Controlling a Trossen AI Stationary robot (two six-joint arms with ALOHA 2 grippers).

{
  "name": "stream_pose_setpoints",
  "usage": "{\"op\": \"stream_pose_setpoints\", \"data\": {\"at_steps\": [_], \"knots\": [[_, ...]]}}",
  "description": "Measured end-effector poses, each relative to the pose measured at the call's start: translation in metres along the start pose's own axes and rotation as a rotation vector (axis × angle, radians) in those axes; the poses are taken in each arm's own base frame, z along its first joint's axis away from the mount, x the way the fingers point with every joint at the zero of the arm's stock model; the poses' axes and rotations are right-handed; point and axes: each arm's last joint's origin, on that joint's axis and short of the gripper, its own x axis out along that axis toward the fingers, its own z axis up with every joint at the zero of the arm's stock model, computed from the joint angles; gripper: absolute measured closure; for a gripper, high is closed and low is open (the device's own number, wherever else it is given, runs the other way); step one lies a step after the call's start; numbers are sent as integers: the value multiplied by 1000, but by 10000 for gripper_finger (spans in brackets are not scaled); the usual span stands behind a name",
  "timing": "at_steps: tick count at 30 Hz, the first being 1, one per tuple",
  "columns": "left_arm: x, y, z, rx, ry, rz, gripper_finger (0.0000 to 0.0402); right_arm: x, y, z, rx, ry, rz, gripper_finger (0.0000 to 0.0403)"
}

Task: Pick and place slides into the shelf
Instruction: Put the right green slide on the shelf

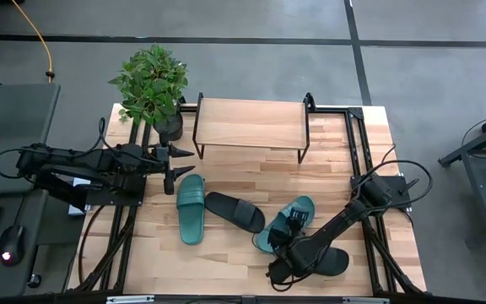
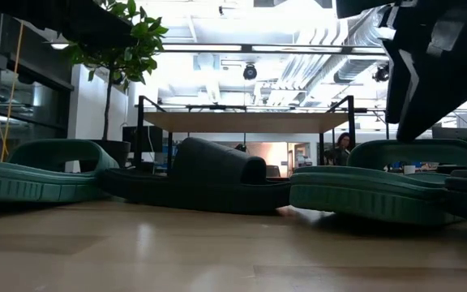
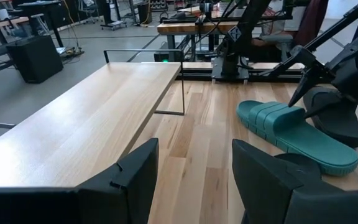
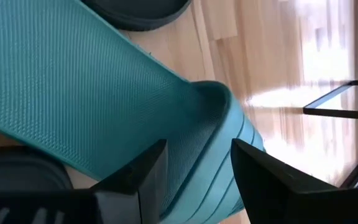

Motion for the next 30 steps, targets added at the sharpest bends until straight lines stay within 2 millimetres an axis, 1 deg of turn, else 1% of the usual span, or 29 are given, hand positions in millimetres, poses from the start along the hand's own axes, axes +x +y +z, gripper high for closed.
{"op": "stream_pose_setpoints", "data": {"at_steps": [13, 15, 21, 25, 30], "knots": [[0, 0, 0, 0, 0, 0, 213, 0, -2, 0, 7, -41, -48, 233], [0, 0, 0, 0, 0, 0, 213, 4, -1, -2, 5, -45, -53, 233], [0, 0, 0, 1, 4, 0, 213, 25, 4, -14, 9, 11, -64, 233], [0, 0, -1, 2, 7, 0, 213, 29, 4, -17, 15, 23, -79, 233], [0, 0, -1, 2, 7, 0, 213, 29, 1, -18, 35, 10, -107, 233]]}}
